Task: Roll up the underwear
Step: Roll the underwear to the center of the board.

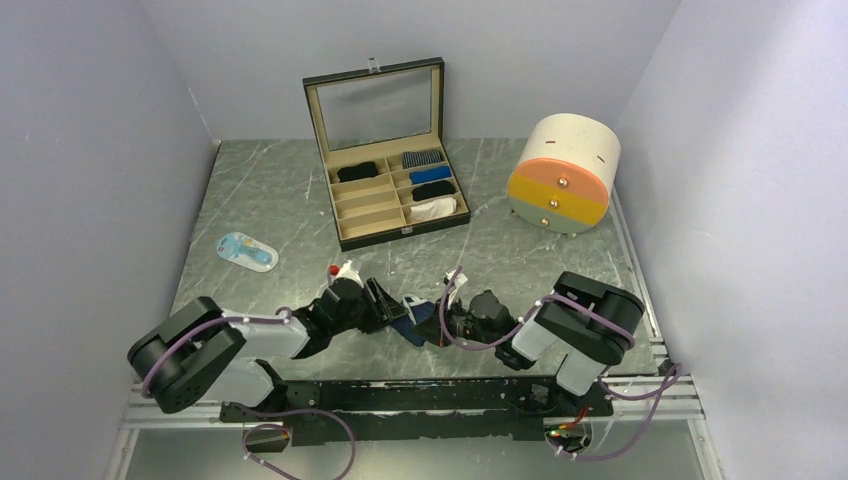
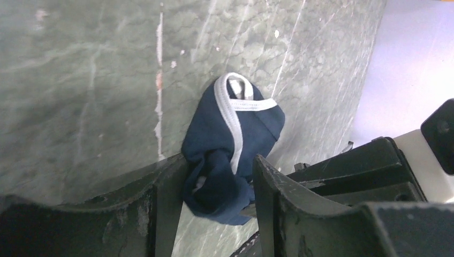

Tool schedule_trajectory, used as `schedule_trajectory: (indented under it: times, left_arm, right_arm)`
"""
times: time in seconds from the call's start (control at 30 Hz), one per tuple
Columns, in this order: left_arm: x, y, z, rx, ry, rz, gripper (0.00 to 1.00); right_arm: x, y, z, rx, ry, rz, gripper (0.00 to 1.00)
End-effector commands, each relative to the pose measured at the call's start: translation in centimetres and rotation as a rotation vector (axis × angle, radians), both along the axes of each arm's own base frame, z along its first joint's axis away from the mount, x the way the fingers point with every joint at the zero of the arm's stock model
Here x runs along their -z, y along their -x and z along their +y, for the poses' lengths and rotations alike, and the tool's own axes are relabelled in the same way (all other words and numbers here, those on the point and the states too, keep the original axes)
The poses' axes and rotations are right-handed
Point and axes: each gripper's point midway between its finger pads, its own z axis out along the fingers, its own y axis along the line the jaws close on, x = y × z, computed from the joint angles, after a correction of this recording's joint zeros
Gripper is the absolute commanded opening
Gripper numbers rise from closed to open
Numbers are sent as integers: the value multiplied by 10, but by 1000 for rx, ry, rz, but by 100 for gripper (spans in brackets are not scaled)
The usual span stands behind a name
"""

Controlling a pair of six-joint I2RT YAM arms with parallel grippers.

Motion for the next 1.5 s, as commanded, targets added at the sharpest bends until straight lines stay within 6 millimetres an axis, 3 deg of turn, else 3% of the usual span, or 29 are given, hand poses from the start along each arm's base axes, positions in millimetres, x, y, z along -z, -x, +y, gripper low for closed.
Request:
schedule_trajectory:
  times: [0.0, 0.2, 0.3, 0.47, 0.5, 0.53, 0.6, 0.87, 1.1, 1.27, 1.4, 1.47]
  left_arm:
    - [58, 34, 26, 68, -200, 157, 52]
    - [66, 41, 32, 96, -238, 172, 19]
    - [64, 42, 39, 77, -254, 160, 7]
    - [52, 37, 47, 40, -277, 134, 5]
    - [49, 38, 47, 41, -278, 133, 5]
    - [46, 36, 50, 32, -287, 125, 5]
    - [41, 32, 57, 4, -315, 107, 5]
    - [35, 39, 77, -52, -342, 109, 5]
    - [36, 44, 84, -63, -346, 117, 5]
    - [41, 48, 85, -58, -340, 130, 5]
    - [43, 50, 85, -52, -347, 134, 5]
    - [42, 49, 85, -50, -351, 132, 5]
  right_arm:
    - [14, 11, -6, -65, 74, -3, 11]
    - [-3, 9, -4, -103, 68, -89, 21]
    - [-24, 6, 4, -167, 86, -175, 34]
    - [-53, 0, 7, -235, 159, -337, 51]
    - [-57, -2, 6, -239, 178, -367, 53]
    - [-60, -4, 6, -243, 202, -400, 63]
    - [-63, -10, 7, -239, 282, -474, 67]
    - [-69, 3, 42, -236, 496, -782, 62]
    - [-41, 29, 70, -329, 572, -868, 62]
    - [-20, 33, 75, -341, 613, -879, 53]
    - [-15, 27, 69, -284, 650, -884, 46]
    - [-15, 27, 66, -273, 648, -880, 38]
